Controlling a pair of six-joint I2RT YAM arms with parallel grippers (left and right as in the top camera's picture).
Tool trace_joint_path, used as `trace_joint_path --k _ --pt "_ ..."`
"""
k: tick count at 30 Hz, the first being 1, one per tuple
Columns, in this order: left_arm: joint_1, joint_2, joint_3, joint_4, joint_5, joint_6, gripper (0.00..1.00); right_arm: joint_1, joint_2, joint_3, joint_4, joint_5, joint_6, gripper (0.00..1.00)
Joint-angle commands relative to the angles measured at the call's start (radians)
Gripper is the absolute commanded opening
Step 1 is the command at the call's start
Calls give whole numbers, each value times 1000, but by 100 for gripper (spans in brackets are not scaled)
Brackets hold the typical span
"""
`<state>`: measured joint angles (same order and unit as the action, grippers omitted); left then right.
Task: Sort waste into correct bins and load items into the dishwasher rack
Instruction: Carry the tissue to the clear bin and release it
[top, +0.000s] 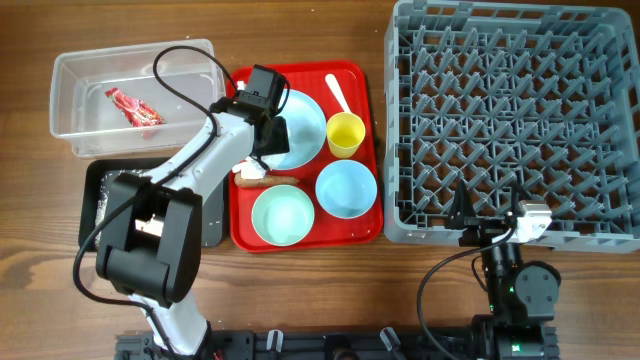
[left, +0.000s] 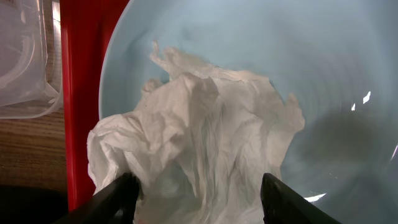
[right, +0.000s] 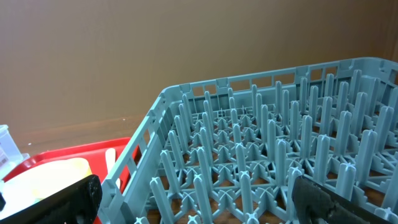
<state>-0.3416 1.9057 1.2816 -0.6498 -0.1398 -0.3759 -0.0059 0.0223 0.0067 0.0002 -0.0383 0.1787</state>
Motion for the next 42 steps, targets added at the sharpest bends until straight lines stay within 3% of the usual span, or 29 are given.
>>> trace_joint_path --k 1,6,19,21,23,26,31,35,37,40,42 --pt "-17 8 -6 3 9 5 64 -5 -5 -2 2 -15 7 100" --pt "-63 8 -6 7 9 10 81 -5 -5 -2 2 -15 8 99" --pt "-76 90 -6 74 9 10 81 -5 -5 -2 2 -15 7 100" --pt "-76 111 -6 80 8 10 72 -5 -5 -2 2 -15 8 100" --pt "-75 106 -6 86 8 10 40 -5 -5 -2 2 -15 7 100" --pt "-75 71 10 86 -21 10 4 -5 -5 -2 2 -15 8 100" --pt "-26 -85 73 112 -169 35 4 -5 -5 -2 2 -15 8 100" --pt "165 -224 74 189 -164 33 4 -5 -5 -2 2 -15 7 100" --pt "276 -234 74 210 -108 27 4 -5 -5 -2 2 -15 7 100" --pt "455 -160 74 217 99 27 4 -5 -5 -2 2 -15 7 100" --pt "505 -108 74 232 140 27 4 -5 -5 -2 2 -15 7 100"
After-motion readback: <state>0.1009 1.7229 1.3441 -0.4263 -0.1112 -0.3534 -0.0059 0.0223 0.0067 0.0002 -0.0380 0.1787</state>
